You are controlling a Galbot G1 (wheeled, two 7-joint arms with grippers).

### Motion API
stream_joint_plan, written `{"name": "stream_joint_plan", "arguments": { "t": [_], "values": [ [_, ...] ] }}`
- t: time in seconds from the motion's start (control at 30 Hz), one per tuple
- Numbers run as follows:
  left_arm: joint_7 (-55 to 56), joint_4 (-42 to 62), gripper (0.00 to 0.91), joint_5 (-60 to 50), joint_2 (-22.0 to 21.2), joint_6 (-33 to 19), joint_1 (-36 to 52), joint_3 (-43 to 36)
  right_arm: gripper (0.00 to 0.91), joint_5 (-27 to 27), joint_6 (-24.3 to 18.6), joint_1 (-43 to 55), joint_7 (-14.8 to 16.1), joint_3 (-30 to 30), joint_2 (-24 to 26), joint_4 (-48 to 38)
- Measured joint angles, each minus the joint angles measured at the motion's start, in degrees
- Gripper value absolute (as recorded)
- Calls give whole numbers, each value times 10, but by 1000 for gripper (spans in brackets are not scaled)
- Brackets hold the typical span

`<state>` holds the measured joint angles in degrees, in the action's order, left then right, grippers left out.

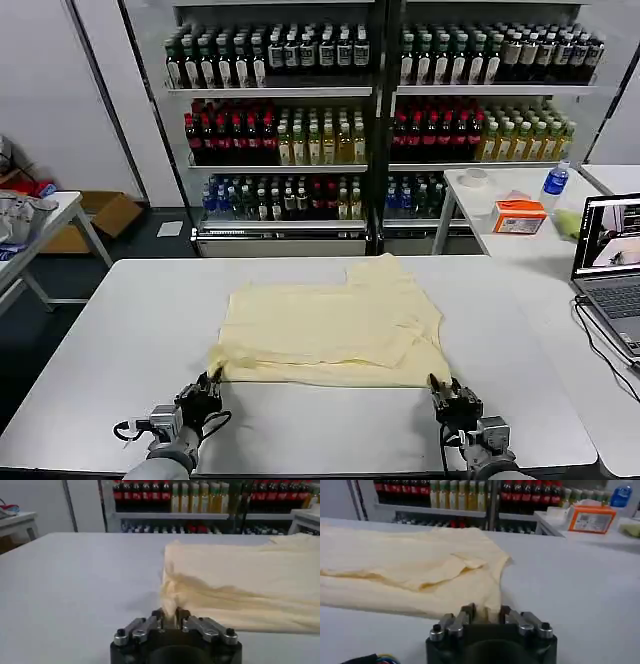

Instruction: Fold and organize the clothes.

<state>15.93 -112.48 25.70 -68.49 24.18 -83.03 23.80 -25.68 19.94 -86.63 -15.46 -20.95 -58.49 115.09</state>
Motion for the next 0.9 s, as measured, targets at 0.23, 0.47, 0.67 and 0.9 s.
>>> {"name": "stream_joint_plan", "arguments": {
  "t": [0.23,0.47,0.67,0.9],
  "values": [
    [0,-33,20,0,-11,1,-31,8,0,12,0,-37,1,-17,8,29],
    [2,-78,20,-7,-23,-5,-79,24,0,35,-11,-97,4,-44,18,67],
    [6,-118,20,-26,-36,-16,-142,25,0,52,-16,-153,3,-70,27,98],
    [10,-151,30,-50,-39,-23,-211,32,907,67,-17,-208,3,-93,35,128]
  ]
}}
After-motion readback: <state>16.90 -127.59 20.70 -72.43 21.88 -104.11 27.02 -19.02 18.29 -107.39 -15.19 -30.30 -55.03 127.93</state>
